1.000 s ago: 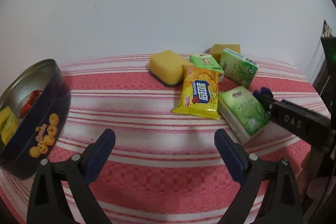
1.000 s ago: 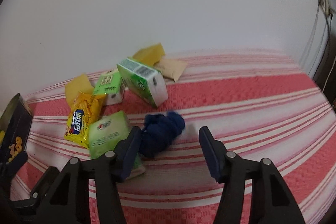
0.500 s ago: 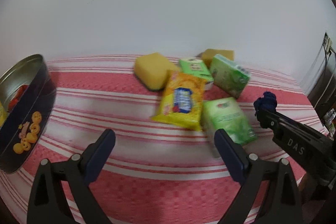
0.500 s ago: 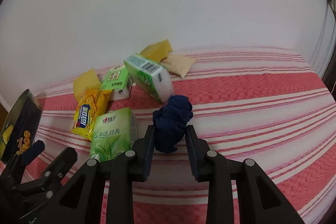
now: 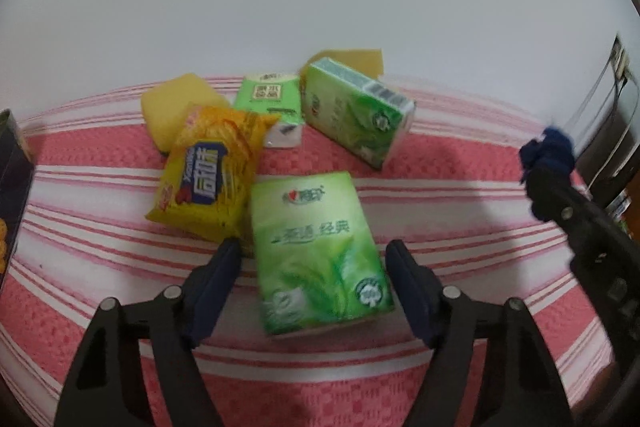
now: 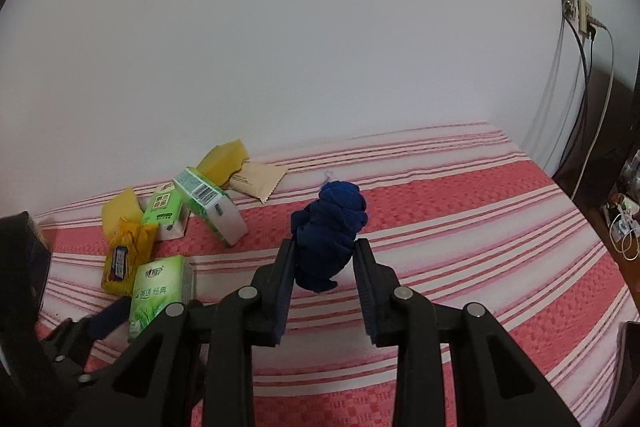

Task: Organize objects
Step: 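Grasp the green tissue pack with the left gripper while the right grasps the blue cloth, then carry the green tissue pack over the tin with the left gripper while the right carries the blue cloth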

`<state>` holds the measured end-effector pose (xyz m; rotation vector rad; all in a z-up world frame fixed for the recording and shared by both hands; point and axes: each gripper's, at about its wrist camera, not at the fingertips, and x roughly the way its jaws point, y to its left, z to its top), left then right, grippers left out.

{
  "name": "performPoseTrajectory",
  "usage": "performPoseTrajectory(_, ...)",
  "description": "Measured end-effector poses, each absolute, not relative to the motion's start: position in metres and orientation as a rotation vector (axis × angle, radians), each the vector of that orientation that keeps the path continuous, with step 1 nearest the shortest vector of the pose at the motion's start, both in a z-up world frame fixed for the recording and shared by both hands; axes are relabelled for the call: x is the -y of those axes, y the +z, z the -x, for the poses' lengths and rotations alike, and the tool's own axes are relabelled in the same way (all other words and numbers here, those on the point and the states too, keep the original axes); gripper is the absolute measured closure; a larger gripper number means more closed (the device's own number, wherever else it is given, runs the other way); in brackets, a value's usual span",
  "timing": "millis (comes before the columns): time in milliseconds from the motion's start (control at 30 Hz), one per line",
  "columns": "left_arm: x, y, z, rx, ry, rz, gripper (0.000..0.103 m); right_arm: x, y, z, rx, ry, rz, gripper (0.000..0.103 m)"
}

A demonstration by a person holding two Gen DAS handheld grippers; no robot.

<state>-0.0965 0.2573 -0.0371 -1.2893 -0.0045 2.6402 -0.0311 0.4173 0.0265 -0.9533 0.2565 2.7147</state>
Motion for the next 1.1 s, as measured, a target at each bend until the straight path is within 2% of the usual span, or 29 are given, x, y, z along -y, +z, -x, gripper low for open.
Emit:
performPoseTrajectory(100,-0.259,-0.037,0.096,0.002,2.621,1.277,0.039,-0.414,0.024,0.033,-0.258,2.722,0.948,0.071)
performPoseTrajectory(133,-0.257,-0.037,0.096,0.013,2.617,1.270,0.051,-0.414,0.024,0.033,-0.262,2.726,0.945,0.071)
performPoseTrajectory(300,-0.238,-0.029,0.088,0.128,2.619,1.196,0.051,-0.413,0.027,0.029,-0.338,2.809,0.909,0.071)
performPoseTrajectory(467,-0.214,-0.003,0.064,0.139,2.701,1.005,0.051,-0.403,0.033,0.023,-0.401,2.937,0.792,0.071)
performPoseTrajectory(700,-0.165,0.014,0.036,0.112,2.785,0.868,0.051,-0.384,0.035,0.021,-0.327,2.968,0.712,0.071)
performPoseTrajectory(867,-0.132,0.016,0.027,0.061,2.857,0.829,0.051,-0.363,0.028,0.022,-0.219,2.935,0.690,0.071)
performPoseTrajectory(1100,-0.092,0.016,0.016,0.006,2.927,0.822,0.051,-0.343,0.024,0.015,-0.162,2.884,0.622,0.071)
